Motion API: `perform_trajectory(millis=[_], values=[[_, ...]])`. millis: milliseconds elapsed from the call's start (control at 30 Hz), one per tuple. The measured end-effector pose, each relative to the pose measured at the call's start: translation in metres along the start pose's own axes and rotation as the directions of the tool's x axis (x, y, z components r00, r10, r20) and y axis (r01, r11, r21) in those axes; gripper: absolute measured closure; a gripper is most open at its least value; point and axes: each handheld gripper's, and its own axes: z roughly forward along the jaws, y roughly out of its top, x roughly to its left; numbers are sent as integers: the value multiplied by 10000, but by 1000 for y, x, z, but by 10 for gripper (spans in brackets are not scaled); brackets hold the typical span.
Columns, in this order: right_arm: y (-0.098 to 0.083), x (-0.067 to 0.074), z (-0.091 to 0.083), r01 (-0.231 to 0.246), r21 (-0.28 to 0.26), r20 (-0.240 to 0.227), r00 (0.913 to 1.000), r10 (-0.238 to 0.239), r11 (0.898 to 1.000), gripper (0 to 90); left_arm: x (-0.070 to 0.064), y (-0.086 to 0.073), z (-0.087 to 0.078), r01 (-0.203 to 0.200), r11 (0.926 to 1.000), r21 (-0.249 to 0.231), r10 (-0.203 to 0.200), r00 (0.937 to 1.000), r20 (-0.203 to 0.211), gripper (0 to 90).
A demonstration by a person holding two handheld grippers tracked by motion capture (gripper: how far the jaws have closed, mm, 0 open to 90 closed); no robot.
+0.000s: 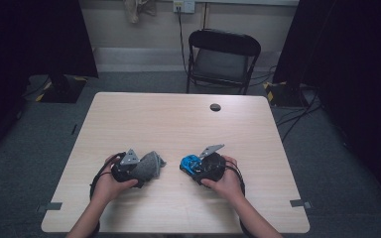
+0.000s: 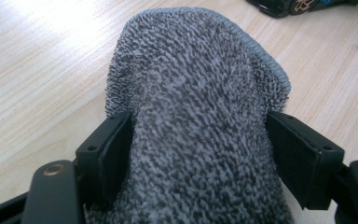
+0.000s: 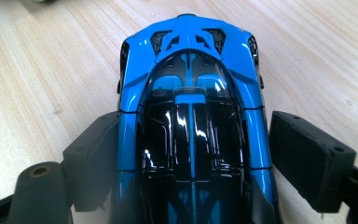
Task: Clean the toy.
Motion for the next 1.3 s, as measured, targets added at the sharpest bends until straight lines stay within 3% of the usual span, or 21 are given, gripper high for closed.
perform_trajectory(millis=[67,100,200,967,1300], values=[[0,2,0,54,120,200,9998,-56,9999,198,0,0,0,-7,10000,3,7,10000,-9,248],[0,3,-1,-201,149,418,9989,195,9997,202,0,0,0,-50,10000,4,50,10000,-68,248],[0,4,-1,-275,117,452,9986,269,9996,232,0,0,0,-13,10000,1,13,10000,-16,247],[1,6,-2,-267,43,499,9984,264,9996,262,0,3,-3,49,9998,-180,-50,10000,-46,245],[1,5,-4,-284,-9,244,9993,284,9996,263,0,8,-6,119,9992,-379,-124,9998,-127,208]])
